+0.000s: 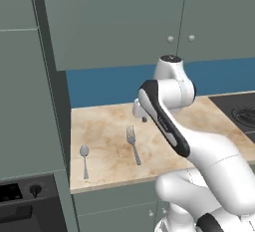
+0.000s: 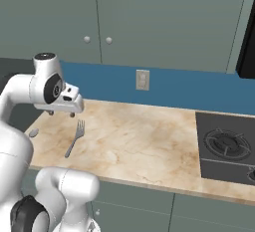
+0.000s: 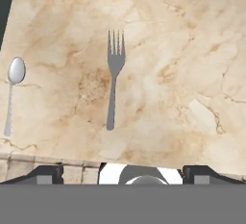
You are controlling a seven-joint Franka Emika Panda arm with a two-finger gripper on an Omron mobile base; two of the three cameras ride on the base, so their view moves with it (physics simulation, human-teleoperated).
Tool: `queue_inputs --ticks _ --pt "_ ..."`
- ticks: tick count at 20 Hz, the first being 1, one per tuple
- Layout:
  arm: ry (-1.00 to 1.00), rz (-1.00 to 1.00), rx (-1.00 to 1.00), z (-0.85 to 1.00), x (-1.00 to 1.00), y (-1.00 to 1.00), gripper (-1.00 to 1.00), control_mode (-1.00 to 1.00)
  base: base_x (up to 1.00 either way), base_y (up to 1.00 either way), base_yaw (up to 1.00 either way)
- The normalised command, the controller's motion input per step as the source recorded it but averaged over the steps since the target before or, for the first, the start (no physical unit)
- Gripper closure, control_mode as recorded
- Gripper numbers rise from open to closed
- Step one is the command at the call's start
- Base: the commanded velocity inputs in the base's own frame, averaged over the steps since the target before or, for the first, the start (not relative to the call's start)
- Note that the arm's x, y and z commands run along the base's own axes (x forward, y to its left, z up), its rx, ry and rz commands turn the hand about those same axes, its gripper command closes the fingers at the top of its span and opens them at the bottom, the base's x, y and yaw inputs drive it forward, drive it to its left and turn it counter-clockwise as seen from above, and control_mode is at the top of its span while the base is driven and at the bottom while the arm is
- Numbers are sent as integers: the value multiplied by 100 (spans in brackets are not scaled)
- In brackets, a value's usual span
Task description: Take the fork and place it on the left side of the plate. Then take the spoon and place it on the right side of the plate. Make sure they're directly next to the plate.
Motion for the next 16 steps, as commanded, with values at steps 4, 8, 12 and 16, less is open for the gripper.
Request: queue_inputs --ticks 4,8,12,16 --pt "7 0 0 -75 21 26 -100 -100 0 0 0" --pt "2 0 0 -74 22 27 -100 -100 0 0 0" --pt "1 0 -3 -49 45 5 -100 -100 0 0 0" --pt "0 -1 -3 -56 25 8 -100 -100 0 0 0"
